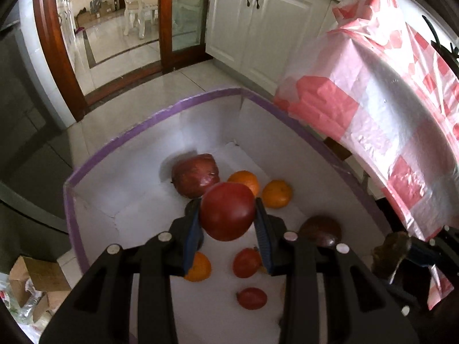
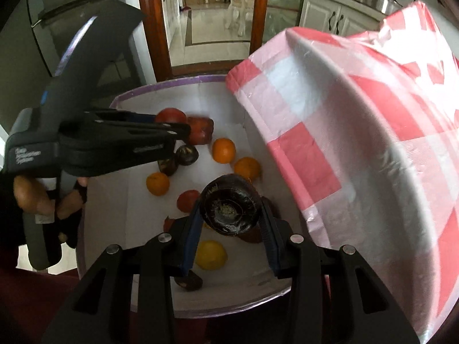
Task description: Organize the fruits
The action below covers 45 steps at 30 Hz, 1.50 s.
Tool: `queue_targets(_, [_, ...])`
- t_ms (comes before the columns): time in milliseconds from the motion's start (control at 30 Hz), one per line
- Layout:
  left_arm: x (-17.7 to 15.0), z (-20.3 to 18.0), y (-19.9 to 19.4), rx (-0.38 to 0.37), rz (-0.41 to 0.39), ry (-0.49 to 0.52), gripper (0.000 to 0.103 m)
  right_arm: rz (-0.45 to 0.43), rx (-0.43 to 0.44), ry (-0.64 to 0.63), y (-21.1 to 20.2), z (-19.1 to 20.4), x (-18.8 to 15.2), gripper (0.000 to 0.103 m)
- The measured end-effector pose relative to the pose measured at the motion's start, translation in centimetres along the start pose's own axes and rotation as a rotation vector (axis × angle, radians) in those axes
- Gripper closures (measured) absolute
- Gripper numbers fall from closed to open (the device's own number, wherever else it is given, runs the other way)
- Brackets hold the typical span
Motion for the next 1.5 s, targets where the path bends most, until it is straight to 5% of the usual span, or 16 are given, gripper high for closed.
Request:
queue_targets(500, [-2.2,3.1,0.7,0.149,0.055,0.013,0.067,0.126,-0.100,-0.077,3.8,1.8,0.8,0.064])
queue_targets(1133, [-3.4,4.0,2.0,0.136,0.093,-0.032,0.066,0.166,-0.083,-0.119,5.8,3.3,1.3,0.064])
queue_targets(1200, [-3.5,3.7,1.8,0.124,0.083,-0.018,0.061,0.168,-0.081,-0.113,5.8,3.2,1.3,0.063])
queue_targets(1267, [-3.2,3.2,1.3,0.113,0.055,0.010,0.030,0.172,-0.079,-0.102,5.8,3.1,1.3,0.059])
queue_targets(1300, [-3.0,3.0,0.7,0.102,0.030,0.017,0.023,0.165,-0.082,-0.094,5.6,3.0,1.4,0.055])
queue_targets(1367, [-2.4,2.7,-0.3,0.085,-0.022,0.021,0.016,0.146,-0.088,-0.082,5.1,2.8,1.7,0.038])
queue_targets(1500, [-1.1,2.5,-2.4,0.138,-0.085,0.034,0.002,0.126,-0.090,-0.069,4.2,2.6,2.1,0.033])
Point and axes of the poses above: each gripper's, at about its wrist camera, not at the fingertips, and y roughly the way its jaws point, z to its left, x to its top, the point moved 4 cm from there along y, roughly the way its jaws point
